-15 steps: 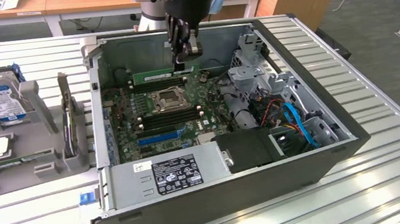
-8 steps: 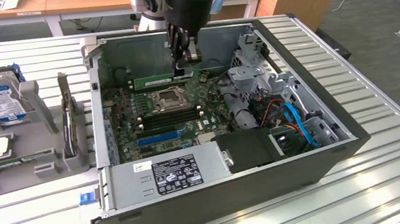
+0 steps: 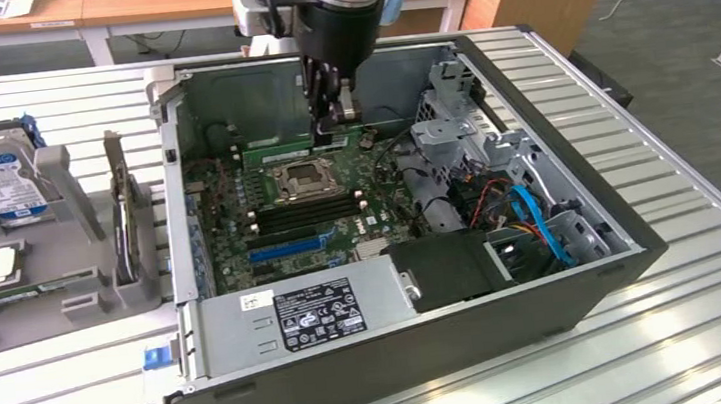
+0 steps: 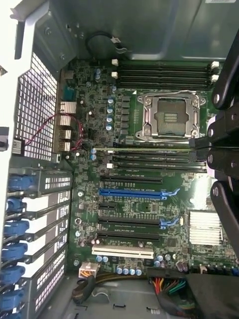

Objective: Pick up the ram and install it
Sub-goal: 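Insert the ram into the slot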

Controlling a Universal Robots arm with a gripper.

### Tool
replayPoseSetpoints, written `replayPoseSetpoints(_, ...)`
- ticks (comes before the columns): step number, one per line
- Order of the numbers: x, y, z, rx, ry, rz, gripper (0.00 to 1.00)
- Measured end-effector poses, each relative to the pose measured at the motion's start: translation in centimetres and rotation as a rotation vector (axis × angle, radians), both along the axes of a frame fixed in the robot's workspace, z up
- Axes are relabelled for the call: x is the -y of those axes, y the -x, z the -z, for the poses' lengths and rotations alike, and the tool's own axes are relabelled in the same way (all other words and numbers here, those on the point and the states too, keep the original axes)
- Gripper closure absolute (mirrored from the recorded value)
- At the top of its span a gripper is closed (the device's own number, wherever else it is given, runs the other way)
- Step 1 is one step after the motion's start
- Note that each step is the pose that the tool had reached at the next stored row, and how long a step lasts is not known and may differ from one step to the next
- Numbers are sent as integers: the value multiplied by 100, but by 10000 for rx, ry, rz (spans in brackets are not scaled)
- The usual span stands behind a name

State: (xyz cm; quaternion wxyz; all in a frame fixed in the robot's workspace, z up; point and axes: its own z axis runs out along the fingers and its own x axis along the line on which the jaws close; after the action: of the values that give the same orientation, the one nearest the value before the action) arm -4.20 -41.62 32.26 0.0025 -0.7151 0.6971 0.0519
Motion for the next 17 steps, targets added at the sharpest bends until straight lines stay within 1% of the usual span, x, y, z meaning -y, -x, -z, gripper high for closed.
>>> replayPoseSetpoints(11,0,0,162,0,0,0,88)
replayPoseSetpoints(17,0,0,233,0,0,1,88)
